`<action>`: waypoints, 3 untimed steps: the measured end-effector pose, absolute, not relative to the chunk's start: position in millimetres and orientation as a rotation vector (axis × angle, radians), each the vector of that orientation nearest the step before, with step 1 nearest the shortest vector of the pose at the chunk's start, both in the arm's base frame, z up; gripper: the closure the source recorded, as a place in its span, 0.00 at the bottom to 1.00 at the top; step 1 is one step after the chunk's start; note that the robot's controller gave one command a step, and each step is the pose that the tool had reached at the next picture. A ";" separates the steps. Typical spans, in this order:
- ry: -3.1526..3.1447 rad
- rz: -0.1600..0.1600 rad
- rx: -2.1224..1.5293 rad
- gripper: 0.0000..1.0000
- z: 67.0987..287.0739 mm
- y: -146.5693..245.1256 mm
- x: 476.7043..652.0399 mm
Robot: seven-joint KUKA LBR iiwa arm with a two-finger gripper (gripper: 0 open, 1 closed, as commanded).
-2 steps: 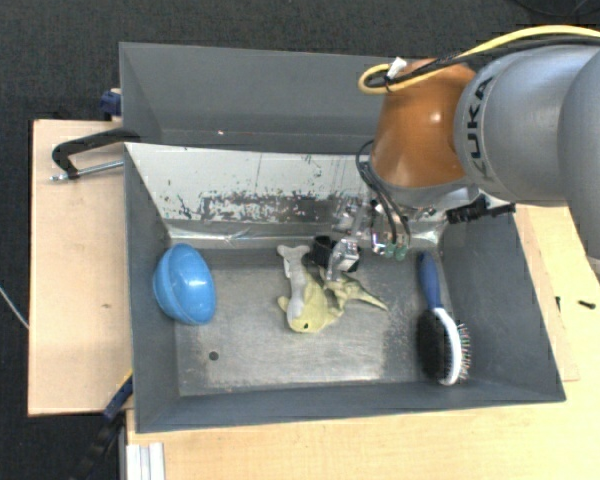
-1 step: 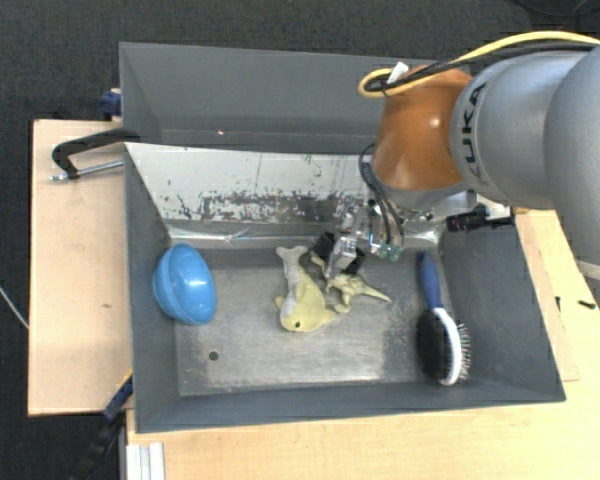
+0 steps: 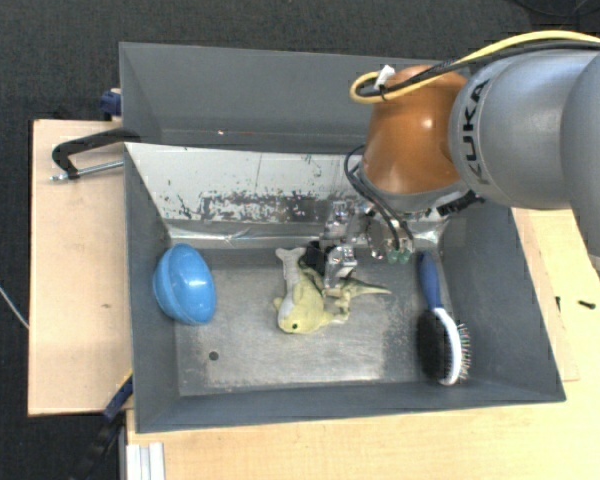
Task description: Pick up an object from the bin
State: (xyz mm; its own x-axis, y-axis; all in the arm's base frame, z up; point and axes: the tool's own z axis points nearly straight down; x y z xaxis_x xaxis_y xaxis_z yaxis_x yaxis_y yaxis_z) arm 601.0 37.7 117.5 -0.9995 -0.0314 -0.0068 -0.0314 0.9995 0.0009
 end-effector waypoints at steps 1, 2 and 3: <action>3.136 0.003 0.002 1.00 122.5 36.3 601.3; 3.129 0.002 -0.050 1.00 175.7 37.5 602.2; 3.124 0.001 -0.051 1.00 316.7 30.0 603.7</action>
Offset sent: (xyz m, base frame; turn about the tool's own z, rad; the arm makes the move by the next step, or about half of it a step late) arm -0.0010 -0.0024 0.0038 0.0328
